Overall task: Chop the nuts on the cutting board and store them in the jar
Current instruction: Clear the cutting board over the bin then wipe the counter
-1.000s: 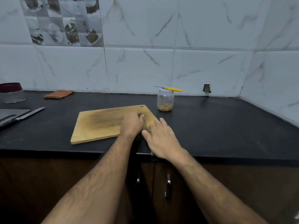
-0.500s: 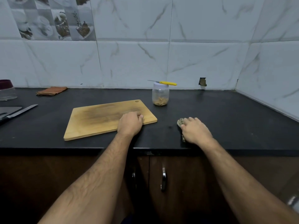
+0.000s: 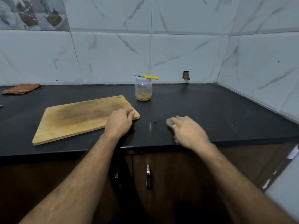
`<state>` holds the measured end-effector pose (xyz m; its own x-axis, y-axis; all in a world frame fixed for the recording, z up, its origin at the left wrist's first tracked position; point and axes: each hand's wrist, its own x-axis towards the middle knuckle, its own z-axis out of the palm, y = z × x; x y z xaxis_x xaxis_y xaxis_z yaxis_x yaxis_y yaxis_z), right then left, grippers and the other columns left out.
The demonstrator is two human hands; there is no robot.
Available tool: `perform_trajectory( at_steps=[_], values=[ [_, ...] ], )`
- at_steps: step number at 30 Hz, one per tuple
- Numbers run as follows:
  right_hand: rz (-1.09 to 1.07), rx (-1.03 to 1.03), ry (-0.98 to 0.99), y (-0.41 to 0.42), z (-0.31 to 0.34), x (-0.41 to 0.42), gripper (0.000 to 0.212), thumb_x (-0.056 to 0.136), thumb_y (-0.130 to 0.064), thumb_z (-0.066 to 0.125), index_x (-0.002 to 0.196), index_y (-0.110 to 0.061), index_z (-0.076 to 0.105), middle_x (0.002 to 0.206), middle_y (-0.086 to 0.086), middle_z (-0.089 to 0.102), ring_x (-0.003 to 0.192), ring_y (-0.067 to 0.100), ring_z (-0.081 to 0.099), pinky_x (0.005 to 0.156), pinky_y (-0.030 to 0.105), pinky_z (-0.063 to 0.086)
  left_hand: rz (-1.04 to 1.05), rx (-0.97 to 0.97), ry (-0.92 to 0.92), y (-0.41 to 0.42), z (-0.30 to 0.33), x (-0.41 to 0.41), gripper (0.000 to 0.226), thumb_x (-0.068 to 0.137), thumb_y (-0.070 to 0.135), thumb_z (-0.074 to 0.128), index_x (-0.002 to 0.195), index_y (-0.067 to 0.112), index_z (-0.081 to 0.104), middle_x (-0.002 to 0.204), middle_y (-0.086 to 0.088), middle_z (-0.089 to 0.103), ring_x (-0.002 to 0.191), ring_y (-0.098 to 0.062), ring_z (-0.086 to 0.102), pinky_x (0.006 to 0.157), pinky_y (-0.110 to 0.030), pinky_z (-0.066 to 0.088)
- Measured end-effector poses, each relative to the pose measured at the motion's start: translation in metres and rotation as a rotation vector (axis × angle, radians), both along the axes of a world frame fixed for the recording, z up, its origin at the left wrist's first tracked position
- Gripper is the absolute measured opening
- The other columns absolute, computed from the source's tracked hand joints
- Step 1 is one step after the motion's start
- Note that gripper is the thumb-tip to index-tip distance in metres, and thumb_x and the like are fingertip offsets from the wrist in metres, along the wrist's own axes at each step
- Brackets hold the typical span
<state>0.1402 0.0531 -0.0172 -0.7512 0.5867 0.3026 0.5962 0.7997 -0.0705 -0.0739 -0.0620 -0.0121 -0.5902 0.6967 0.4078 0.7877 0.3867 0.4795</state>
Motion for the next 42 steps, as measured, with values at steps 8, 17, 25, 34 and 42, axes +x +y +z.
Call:
perform_trajectory(
  at_steps=[8, 17, 25, 34, 42],
  values=[
    [0.011, -0.111, 0.009, 0.008, 0.010, -0.072, 0.030, 0.098, -0.012, 0.046, 0.122, 0.001, 0.058, 0.129, 0.019, 0.057, 0.122, 0.036, 0.049, 0.099, 0.037, 0.038, -0.010, -0.086, -0.007, 0.012, 0.009, 0.012, 0.036, 0.103, 0.027, 0.040, 0.132, 0.017, 0.061, 0.125, -0.009, 0.066, 0.118, -0.030, 0.058, 0.093, -0.037, 0.046],
    [0.030, -0.056, -0.191, 0.081, 0.005, -0.134, 0.044, 0.084, -0.025, 0.055, 0.127, -0.021, 0.059, 0.130, 0.002, 0.061, 0.119, 0.026, 0.054, 0.102, 0.040, 0.043, 0.091, -0.210, 0.078, 0.034, 0.003, -0.013, 0.031, 0.100, 0.021, 0.041, 0.106, 0.013, 0.071, 0.106, -0.012, 0.071, 0.099, -0.033, 0.063, 0.076, -0.035, 0.047],
    [-0.200, -0.375, 0.125, 0.092, 0.018, -0.116, 0.030, 0.096, -0.021, 0.047, 0.121, -0.014, 0.061, 0.129, 0.012, 0.062, 0.117, 0.032, 0.057, 0.092, 0.033, 0.045, 0.100, -0.292, 0.081, 0.049, 0.024, -0.013, 0.024, 0.092, 0.015, 0.054, 0.109, 0.015, 0.071, 0.109, -0.008, 0.070, 0.102, -0.028, 0.063, 0.082, -0.034, 0.051],
    [0.004, -0.364, 0.192, 0.069, 0.009, -0.181, 0.033, 0.091, -0.012, 0.050, 0.110, -0.024, 0.073, 0.108, 0.000, 0.068, 0.094, 0.023, 0.063, 0.077, 0.030, 0.051, 0.170, -0.324, 0.119, 0.069, 0.024, -0.032, 0.021, 0.089, 0.020, 0.061, 0.106, 0.017, 0.072, 0.101, -0.006, 0.071, 0.098, -0.027, 0.065, 0.075, -0.031, 0.050],
    [-0.405, -0.204, 0.077, 0.136, 0.013, -0.125, 0.030, 0.095, -0.011, 0.044, 0.116, -0.007, 0.065, 0.122, 0.013, 0.064, 0.113, 0.033, 0.058, 0.087, 0.037, 0.049, 0.258, -0.382, 0.116, 0.078, 0.021, -0.020, 0.018, 0.088, 0.014, 0.062, 0.104, 0.019, 0.070, 0.104, -0.005, 0.069, 0.099, -0.026, 0.064, 0.071, -0.032, 0.050]
  ],
)
